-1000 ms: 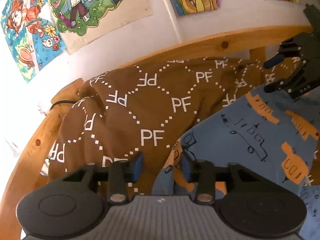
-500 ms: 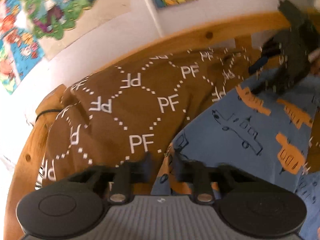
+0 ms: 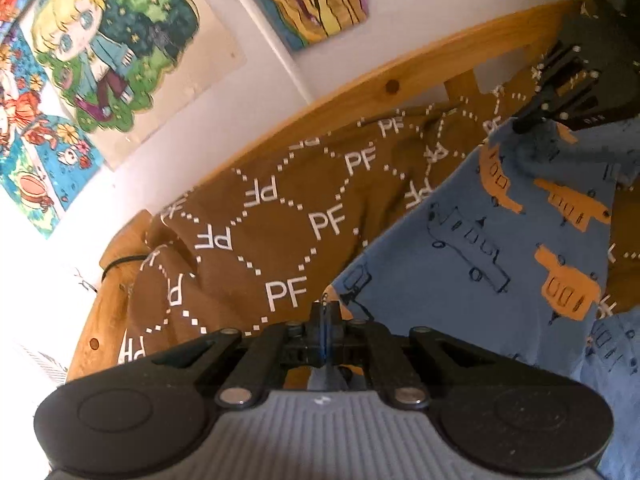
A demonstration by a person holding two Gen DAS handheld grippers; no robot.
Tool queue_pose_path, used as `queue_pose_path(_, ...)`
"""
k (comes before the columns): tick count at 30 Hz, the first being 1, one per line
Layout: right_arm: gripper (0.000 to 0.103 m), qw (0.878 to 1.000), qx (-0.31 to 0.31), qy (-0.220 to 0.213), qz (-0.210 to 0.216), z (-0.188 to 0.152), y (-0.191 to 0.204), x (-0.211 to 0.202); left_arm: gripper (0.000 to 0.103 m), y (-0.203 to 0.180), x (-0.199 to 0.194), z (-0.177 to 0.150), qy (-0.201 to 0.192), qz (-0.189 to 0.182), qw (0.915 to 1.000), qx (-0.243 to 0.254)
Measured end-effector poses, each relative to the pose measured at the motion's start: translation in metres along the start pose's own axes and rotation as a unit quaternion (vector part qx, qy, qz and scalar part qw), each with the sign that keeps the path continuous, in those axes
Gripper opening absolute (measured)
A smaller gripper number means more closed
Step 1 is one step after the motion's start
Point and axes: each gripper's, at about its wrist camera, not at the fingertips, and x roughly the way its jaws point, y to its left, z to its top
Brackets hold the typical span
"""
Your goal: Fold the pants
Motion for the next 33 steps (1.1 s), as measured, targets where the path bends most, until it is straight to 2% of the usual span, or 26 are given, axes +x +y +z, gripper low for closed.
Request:
queue_pose_path(2,0.0,1.0,-0.009,-0.018,-0.007,-0.004,0.008,-0.021,0.001,-0.005,-0.01,-0.004,-0.019,0.004,0.9997,0.012)
queue_pose_path(7,0.0,0.998,-0.041,-0.046,-0.019,-0.026,0.035,-0.079,0.001,-0.032,-0.036,-0.028,-0.069,0.027,0.9914,0.108)
queue_pose_path(10,0.0,0.997,-0.059,-0.052,-0.02,-0.041,0.057,-0.107,0.001,-0.039,-0.053,-0.044,-0.089,0.02,0.9864,0.137)
queue_pose_path(14,0.0,0.996,-0.08,-0.046,-0.009,-0.062,0.089,-0.137,0.001,-0.057,-0.071,-0.065,-0.109,0.033,0.977,0.181)
queue_pose_path(18,0.0,0.995,-0.095,-0.035,0.002,-0.077,0.12,-0.155,0.001,-0.08,-0.085,-0.092,-0.111,0.017,0.9672,0.228)
queue_pose_path(25,0.0,0.994,-0.103,-0.022,0.021,-0.109,0.164,-0.176,0.001,-0.117,-0.091,-0.134,-0.094,-0.006,0.9446,0.315)
queue_pose_path(28,0.0,0.994,-0.104,-0.016,0.023,-0.122,0.178,-0.176,0.001,-0.123,-0.093,-0.142,-0.083,-0.015,0.9454,0.315)
queue_pose_path(33,0.0,0.997,-0.07,-0.015,0.025,-0.139,0.187,-0.179,0.001,-0.126,-0.099,-0.149,-0.075,-0.018,0.9516,0.297)
